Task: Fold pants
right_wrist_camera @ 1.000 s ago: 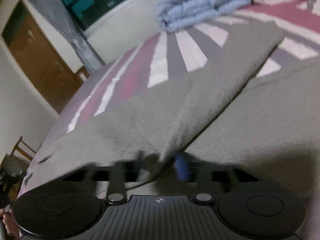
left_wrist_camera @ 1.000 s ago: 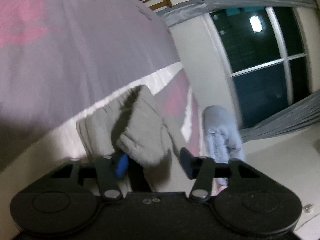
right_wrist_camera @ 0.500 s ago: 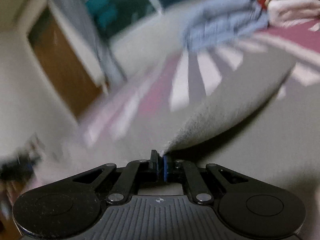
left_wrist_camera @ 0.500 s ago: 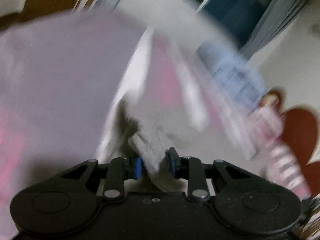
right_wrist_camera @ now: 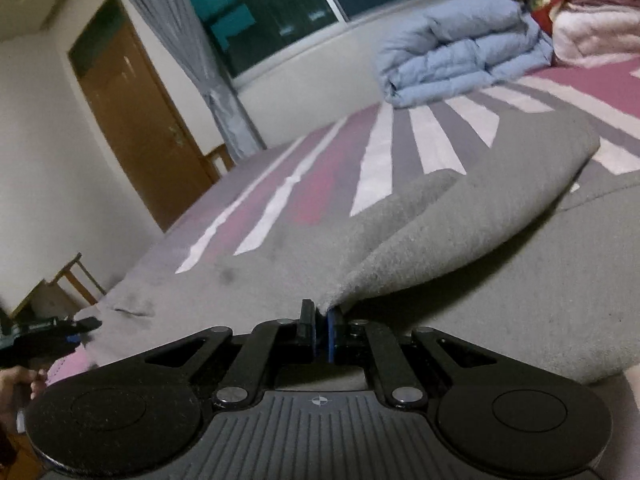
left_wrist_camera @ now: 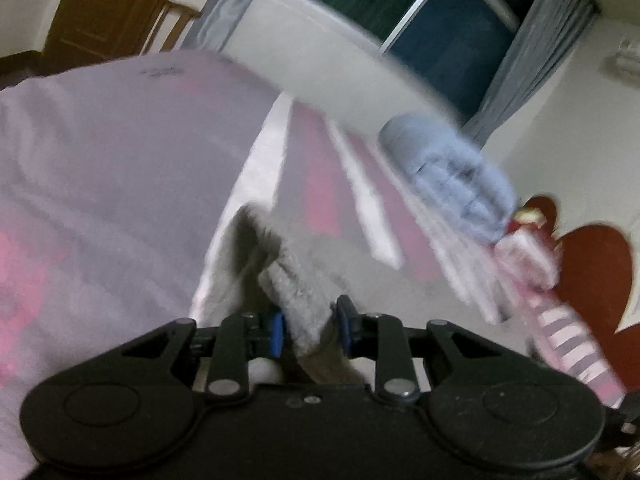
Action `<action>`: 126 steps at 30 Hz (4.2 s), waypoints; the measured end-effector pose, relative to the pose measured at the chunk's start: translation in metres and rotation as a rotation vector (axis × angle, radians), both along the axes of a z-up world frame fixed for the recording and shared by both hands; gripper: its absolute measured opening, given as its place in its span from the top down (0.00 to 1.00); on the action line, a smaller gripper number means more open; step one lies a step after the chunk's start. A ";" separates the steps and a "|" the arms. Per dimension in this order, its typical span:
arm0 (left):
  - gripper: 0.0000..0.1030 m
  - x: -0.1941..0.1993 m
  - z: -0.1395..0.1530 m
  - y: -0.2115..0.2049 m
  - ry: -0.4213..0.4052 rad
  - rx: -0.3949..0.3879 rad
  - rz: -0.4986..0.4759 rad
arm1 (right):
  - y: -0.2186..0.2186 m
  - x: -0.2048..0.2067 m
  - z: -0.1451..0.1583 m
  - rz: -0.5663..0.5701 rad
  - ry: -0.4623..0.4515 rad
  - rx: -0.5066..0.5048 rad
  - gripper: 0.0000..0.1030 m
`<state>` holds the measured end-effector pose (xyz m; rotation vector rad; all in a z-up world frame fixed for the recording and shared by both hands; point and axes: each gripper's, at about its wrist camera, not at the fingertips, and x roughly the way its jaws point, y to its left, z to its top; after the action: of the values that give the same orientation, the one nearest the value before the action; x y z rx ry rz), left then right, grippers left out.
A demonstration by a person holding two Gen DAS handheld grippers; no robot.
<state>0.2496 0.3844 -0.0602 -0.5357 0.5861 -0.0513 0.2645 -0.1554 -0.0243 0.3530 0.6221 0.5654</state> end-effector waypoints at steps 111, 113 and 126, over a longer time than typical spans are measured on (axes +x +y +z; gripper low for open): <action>0.06 -0.003 -0.019 -0.217 0.079 0.543 0.252 | -0.187 0.076 0.018 -0.471 -0.013 -0.271 0.83; 0.06 -0.003 -0.020 -0.217 0.078 0.543 0.253 | -0.232 0.064 -0.006 -0.585 0.121 -0.129 0.83; 0.06 -0.003 -0.020 -0.218 0.078 0.551 0.256 | -0.237 0.058 0.013 -0.346 -0.019 -0.160 0.32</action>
<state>0.2469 0.1664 -0.0799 -0.0729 0.5739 0.3670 0.3229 -0.3926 -0.0110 0.2955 0.5681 0.1858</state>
